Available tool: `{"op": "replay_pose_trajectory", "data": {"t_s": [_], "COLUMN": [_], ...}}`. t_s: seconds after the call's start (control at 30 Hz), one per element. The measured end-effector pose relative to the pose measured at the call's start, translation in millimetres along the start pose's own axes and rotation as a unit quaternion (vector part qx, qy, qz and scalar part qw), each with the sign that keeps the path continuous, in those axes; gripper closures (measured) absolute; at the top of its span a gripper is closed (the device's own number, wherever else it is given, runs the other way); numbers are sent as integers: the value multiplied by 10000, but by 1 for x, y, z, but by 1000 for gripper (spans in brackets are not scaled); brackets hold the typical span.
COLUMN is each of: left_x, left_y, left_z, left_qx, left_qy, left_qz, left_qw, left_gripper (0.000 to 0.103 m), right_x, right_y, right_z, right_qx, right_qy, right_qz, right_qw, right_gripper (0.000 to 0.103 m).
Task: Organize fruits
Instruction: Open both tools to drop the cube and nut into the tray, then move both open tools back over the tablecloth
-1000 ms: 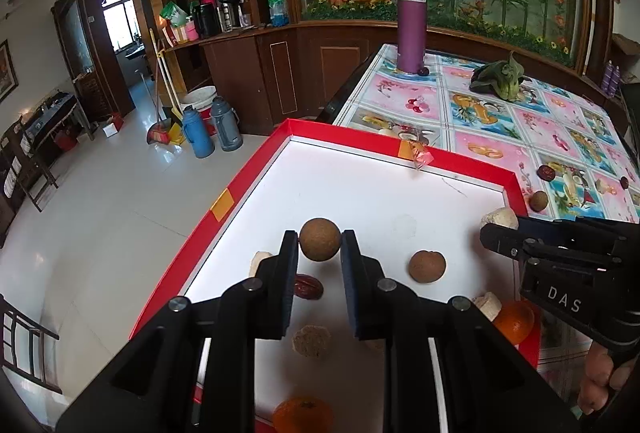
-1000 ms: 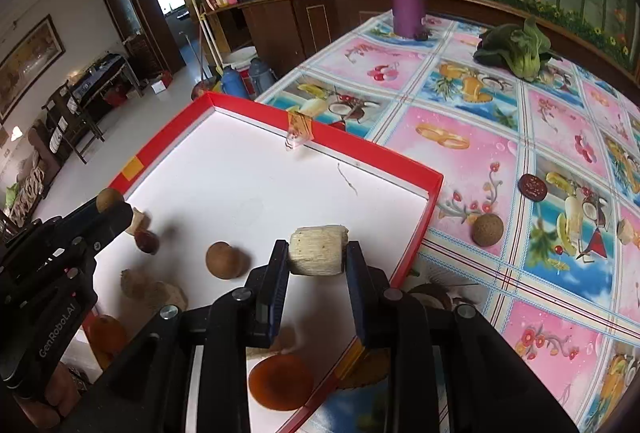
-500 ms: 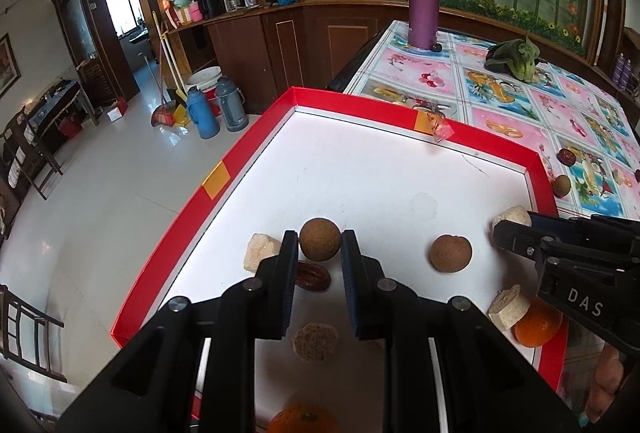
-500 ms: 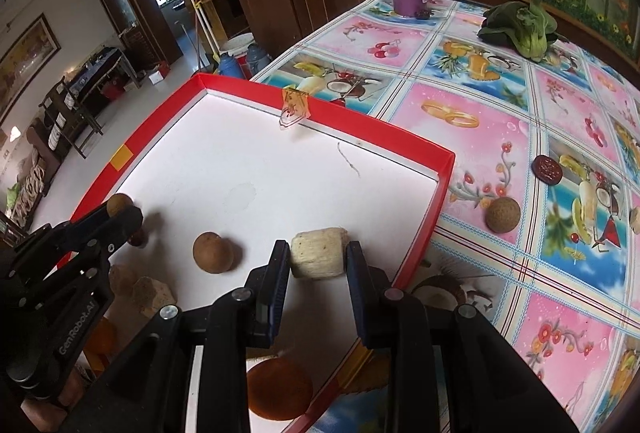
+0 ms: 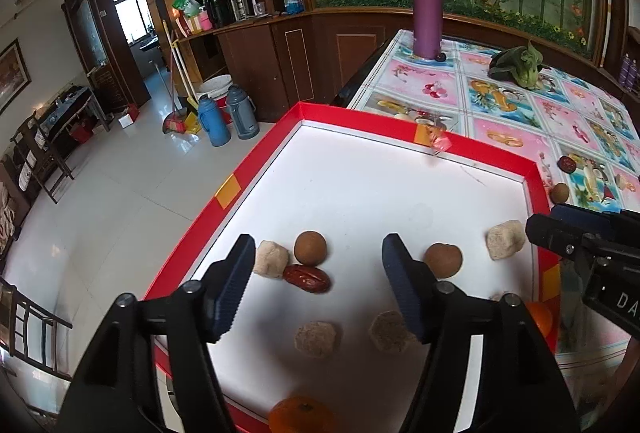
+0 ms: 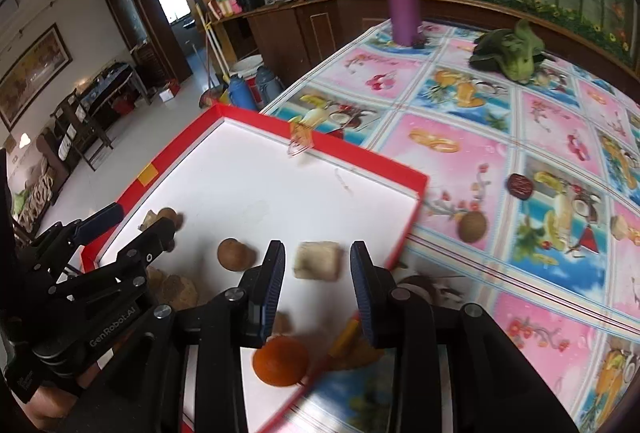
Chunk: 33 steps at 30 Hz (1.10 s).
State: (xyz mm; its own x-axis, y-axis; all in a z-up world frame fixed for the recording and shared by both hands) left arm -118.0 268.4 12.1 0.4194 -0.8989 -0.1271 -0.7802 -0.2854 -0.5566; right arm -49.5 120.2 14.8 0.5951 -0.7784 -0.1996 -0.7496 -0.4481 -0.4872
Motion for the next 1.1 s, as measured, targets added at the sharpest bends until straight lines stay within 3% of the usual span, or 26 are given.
{"op": "replay_pose_trajectory", "data": {"t_s": [0.27, 0.5, 0.67, 0.87, 1.1], "left_x": [16, 47, 88, 119, 129], "left_y": [4, 16, 23, 29, 36], "left_z": [-24, -49, -54, -60, -61], "left_qx": [144, 263, 197, 153, 39], "left_qy": [172, 586, 825, 940, 998], "left_qz": [38, 317, 778, 1115, 1173], "left_qw": [9997, 9974, 9934, 9892, 9881], "left_gripper": [18, 7, 7, 7, 7], "right_x": [37, 124, 174, 186, 184], "right_y": [16, 52, 78, 84, 72], "right_z": [-24, -68, -90, -88, -71], "right_qx": [120, 441, 503, 437, 317], "right_qy": [24, 392, 603, 575, 415], "right_qz": [270, 927, 1436, 1443, 1296], "right_qw": [9996, 9939, 9865, 9869, 9902], "right_gripper": [69, 64, 64, 64, 64]}}
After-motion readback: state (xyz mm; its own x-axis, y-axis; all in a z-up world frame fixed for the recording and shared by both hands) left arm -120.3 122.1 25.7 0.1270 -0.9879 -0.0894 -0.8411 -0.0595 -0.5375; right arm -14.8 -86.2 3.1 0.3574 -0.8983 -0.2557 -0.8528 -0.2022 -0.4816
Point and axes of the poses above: each gripper's, at about its wrist camera, not at the fingertips, and z roughly the way its jaws point, x to its right, y to its underside, the point moved 6 cm from there along z, roughly the way its jaws point, and after that the axes turned 11 degrees about -x, right-handed, at the moved point
